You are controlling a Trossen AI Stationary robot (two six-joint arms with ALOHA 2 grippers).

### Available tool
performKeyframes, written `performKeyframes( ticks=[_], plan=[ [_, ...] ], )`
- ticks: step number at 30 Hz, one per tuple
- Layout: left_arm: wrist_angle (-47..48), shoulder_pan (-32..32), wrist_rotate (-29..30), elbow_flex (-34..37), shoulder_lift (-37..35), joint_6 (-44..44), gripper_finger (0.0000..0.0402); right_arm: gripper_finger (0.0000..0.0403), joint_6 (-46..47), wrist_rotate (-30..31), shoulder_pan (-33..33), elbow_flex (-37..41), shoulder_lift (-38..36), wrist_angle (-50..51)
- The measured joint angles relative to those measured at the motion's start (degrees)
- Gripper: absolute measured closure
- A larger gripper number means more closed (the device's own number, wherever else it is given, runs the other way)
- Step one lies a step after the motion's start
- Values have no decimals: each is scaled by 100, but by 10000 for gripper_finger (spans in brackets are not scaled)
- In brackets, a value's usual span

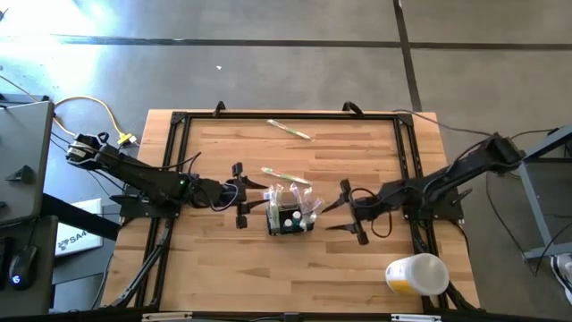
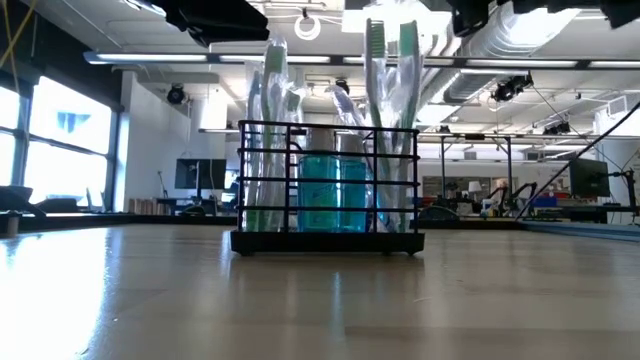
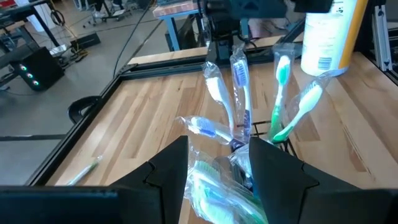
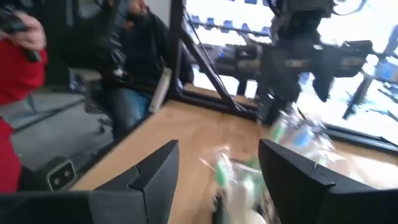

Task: Pick & Place toothbrushing station
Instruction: Put the green toothbrush into the wire organizer

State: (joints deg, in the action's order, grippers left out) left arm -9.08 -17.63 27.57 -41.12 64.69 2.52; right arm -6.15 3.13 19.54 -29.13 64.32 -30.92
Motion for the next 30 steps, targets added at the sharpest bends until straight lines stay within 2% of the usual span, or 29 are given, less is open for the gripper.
performKeyframes(
  ticks=[7,11,14,18,22,26,28,30],
  plan=[
    [21,0,7,-2,-85,174,238,191,38,1297,220,-890,-468,2218],
    [-29,0,33,-11,-349,413,238,191,52,1893,342,-1265,-506,2737],
    [57,0,20,-23,-557,431,238,191,56,1908,421,-1272,-501,2748],
    [364,-1,-306,-11,-697,466,238,191,234,1924,460,-1272,-501,2765],
    [728,-2,-294,-11,-700,457,238,191,310,1933,460,-1272,-499,2770],
    [791,2,275,-56,-696,527,238,191,312,1948,458,-1272,-499,2755],
    [980,7,591,-285,-721,654,238,191,335,1948,458,-1272,-499,2749],
    [1320,138,613,-675,-777,789,238,191,356,1948,458,-1272,-499,2727]
  ],
)
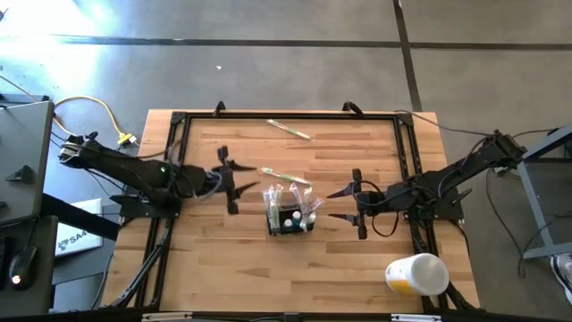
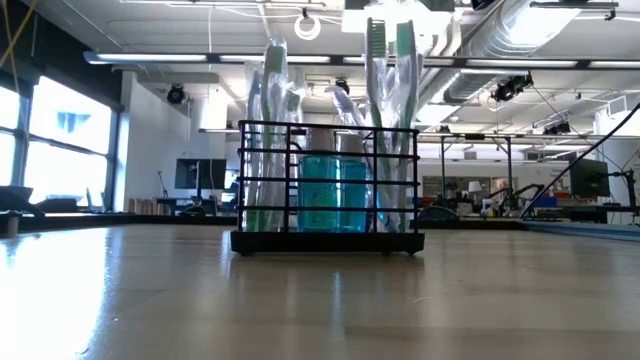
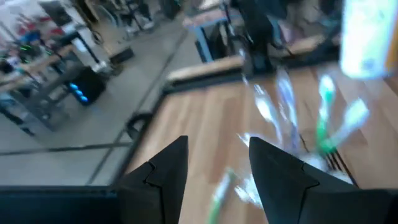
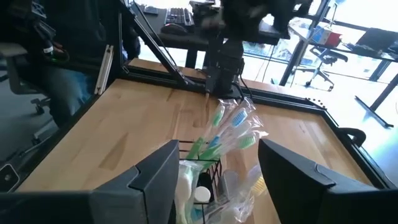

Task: Pick & Place toothbrushing station
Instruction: Put the green toothbrush into the wire organizer

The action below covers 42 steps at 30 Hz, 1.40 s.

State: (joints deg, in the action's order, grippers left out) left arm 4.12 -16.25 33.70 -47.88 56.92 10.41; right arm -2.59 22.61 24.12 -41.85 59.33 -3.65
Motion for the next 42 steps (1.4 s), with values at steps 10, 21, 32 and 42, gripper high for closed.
performKeyframes(
  ticks=[10,21,32,42],
  plan=[
    [2683,2794,-2328,-2444,740,286,238,191,0,-2,0,0,2,-73],
    [3224,5646,-5296,-4094,3232,631,238,191,362,-58,0,0,2,-33],
    [3316,5897,-5470,-4439,5001,2572,238,191,448,-67,0,0,2,344],
    [3110,5954,-4951,-4437,5535,3290,238,192,395,-70,0,0,4,517]
  ],
)
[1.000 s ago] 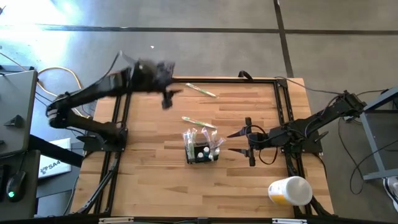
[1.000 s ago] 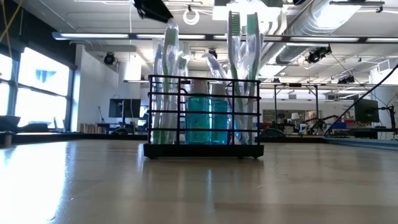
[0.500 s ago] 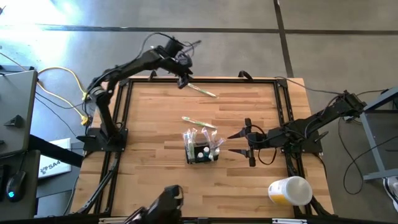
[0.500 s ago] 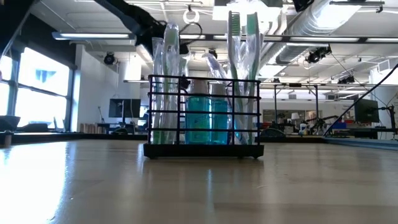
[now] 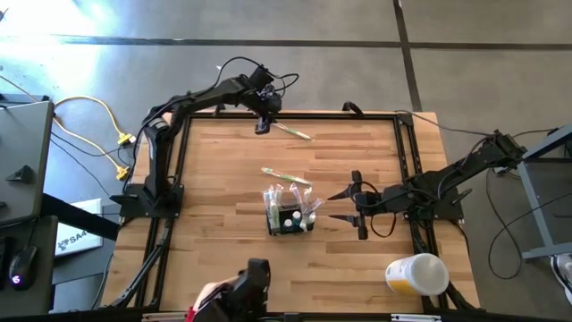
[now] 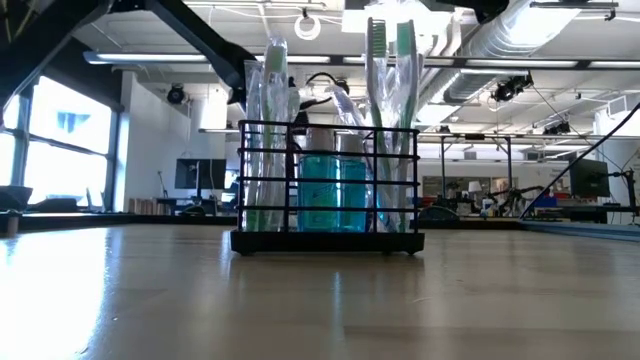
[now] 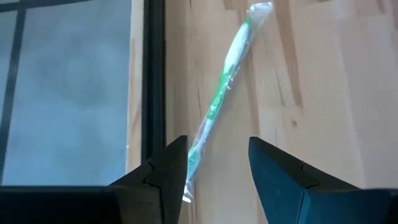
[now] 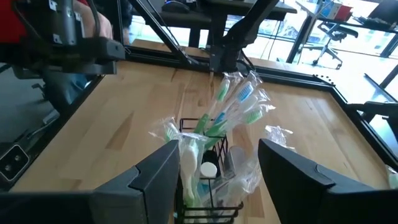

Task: Pick & Place toothbrushing station
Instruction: Put the green toothbrush into the wire organizer

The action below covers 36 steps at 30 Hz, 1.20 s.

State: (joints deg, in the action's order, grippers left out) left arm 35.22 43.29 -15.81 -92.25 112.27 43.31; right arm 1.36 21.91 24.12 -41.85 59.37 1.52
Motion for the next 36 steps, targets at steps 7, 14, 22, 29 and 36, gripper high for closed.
performKeyframes(
  ticks=[7,14,22,29,36],
  plan=[
    [-201,0,268,0,262,4,238,192,231,-1,0,0,0,35],
    [-214,26,425,2,534,15,238,192,359,-111,55,0,0,27],
    [-602,22,484,2,695,-13,238,192,361,-118,147,0,-1,6],
    [-836,22,485,2,695,-50,238,192,357,-111,151,0,2,22],
    [-922,22,496,3,847,-230,238,192,352,-107,151,0,2,67]
  ],
)
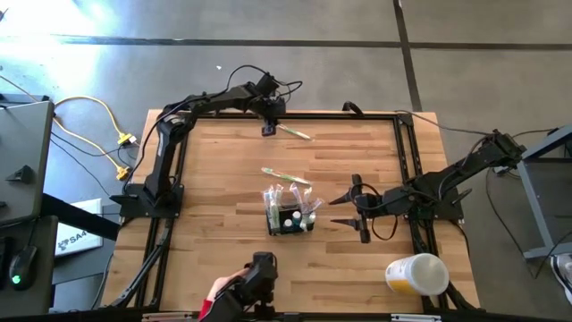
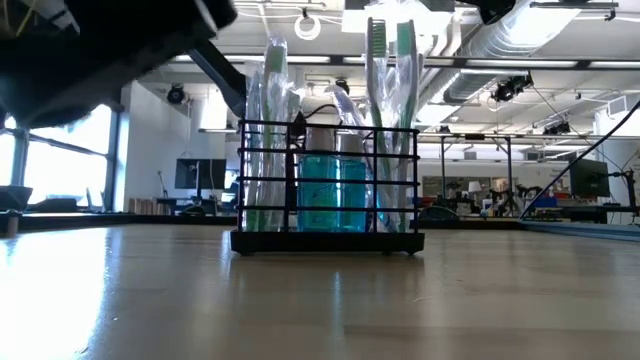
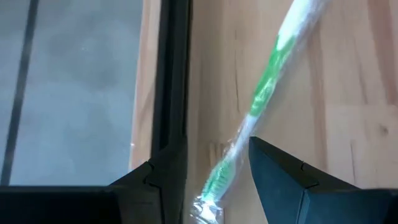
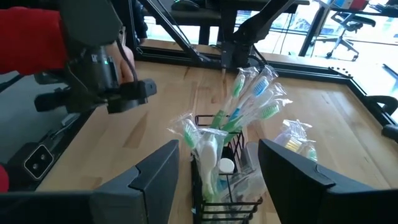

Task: Pick & Place toothbrushing station
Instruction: Put the green toothbrush into the wire organizer

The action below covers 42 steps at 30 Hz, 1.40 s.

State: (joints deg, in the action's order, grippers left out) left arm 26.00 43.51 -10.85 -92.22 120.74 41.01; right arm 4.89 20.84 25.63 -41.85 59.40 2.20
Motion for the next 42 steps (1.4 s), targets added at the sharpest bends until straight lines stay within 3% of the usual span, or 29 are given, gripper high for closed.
performKeyframes(
  ticks=[13,23,31,35,40,42],
  plan=[
    [-208,-2,354,-15,368,-168,238,192,-53,2,-13,0,0,33],
    [491,7,332,-11,402,-77,238,192,-59,2,-13,0,0,61],
    [526,0,364,-14,466,-50,240,192,-59,4,-15,0,0,59],
    [594,0,361,-14,468,51,277,192,-57,4,-15,0,0,59],
    [653,-13,372,-7,468,192,366,192,-57,4,-15,0,0,59],
    [711,-13,369,-9,470,270,370,192,-57,4,-15,0,0,59]
  ],
)
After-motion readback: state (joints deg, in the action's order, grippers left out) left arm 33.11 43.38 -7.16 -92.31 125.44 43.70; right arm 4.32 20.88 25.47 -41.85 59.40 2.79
